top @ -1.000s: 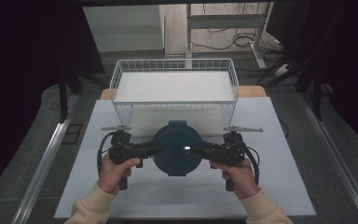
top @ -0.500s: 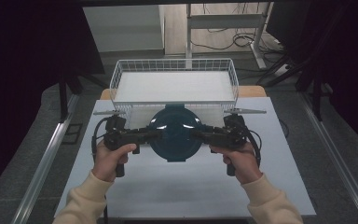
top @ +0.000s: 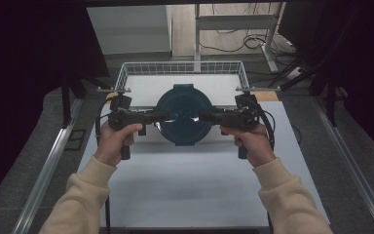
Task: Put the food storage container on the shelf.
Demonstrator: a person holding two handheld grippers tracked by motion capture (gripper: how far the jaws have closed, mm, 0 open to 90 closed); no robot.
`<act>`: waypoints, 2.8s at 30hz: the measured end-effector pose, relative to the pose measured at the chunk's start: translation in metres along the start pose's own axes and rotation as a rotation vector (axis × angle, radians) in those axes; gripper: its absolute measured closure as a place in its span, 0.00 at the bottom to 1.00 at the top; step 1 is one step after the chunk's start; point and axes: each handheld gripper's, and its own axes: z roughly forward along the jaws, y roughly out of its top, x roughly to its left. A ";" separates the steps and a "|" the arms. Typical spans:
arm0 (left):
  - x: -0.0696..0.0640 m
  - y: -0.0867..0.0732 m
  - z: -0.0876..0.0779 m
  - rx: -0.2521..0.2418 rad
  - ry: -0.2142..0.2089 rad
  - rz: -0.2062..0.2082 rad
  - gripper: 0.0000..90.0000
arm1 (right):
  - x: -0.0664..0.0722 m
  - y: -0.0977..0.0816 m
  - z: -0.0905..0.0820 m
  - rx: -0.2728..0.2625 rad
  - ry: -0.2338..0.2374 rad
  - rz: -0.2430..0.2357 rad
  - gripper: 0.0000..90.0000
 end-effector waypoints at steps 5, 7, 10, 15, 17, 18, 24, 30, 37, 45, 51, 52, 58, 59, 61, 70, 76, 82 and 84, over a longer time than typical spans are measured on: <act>0.001 0.017 0.000 0.001 0.005 0.017 0.47 | -0.003 0.017 0.003 -0.005 0.001 -0.005 0.45; 0.001 0.025 0.000 -0.003 0.007 0.021 0.47 | -0.005 0.024 0.003 -0.008 0.004 -0.008 0.45; 0.004 0.034 0.001 -0.013 -0.003 0.021 0.47 | -0.005 0.032 0.004 -0.012 0.002 -0.013 0.45; 0.006 0.049 0.002 -0.025 -0.005 0.027 0.47 | -0.008 0.050 0.005 -0.020 -0.005 -0.021 0.45; 0.006 0.056 0.002 -0.032 -0.006 0.029 0.47 | -0.009 0.057 0.005 -0.025 -0.006 -0.021 0.45; 0.006 0.059 0.002 -0.032 -0.007 0.032 0.47 | -0.009 0.063 0.005 -0.030 -0.006 -0.026 0.45; 0.004 0.073 0.004 -0.030 0.000 0.033 0.47 | -0.013 0.076 0.005 -0.031 0.005 -0.026 0.45; 0.012 0.086 0.008 -0.025 -0.008 0.033 0.47 | -0.018 0.086 0.008 -0.028 -0.002 -0.026 0.45; 0.032 0.092 0.018 -0.021 -0.008 0.003 0.47 | -0.033 0.094 0.022 -0.012 -0.003 0.002 0.45; 0.051 0.092 0.026 0.003 0.020 -0.033 0.47 | -0.055 0.094 0.045 0.012 0.017 0.049 0.44; 0.065 0.089 0.038 0.022 0.011 -0.092 0.47 | -0.065 0.093 0.054 0.033 -0.019 0.084 0.43; 0.068 0.090 0.038 0.013 0.006 -0.105 0.47 | -0.067 0.093 0.056 0.026 -0.021 0.107 0.42; 0.082 0.094 0.045 -0.019 -0.019 -0.179 0.47 | -0.073 0.097 0.062 0.008 -0.032 0.149 0.42; 0.085 0.095 0.046 -0.025 -0.026 -0.197 0.47 | -0.075 0.098 0.064 0.009 -0.035 0.162 0.42; 0.090 0.095 0.049 -0.031 -0.034 -0.219 0.46 | -0.077 0.099 0.067 0.000 -0.048 0.193 0.41; 0.109 0.095 0.062 -0.044 -0.063 -0.307 0.41 | -0.098 0.095 0.078 -0.001 -0.033 0.375 0.38; 0.111 0.092 0.065 -0.068 -0.068 -0.288 0.41 | -0.104 0.092 0.080 -0.002 -0.021 0.401 0.37; 0.099 0.090 0.056 -0.101 0.051 -0.222 0.28 | -0.086 0.091 0.075 -0.048 -0.137 0.294 0.17; 0.086 0.085 0.043 -0.099 0.104 -0.147 0.25 | -0.076 0.088 0.068 -0.065 -0.162 0.267 0.10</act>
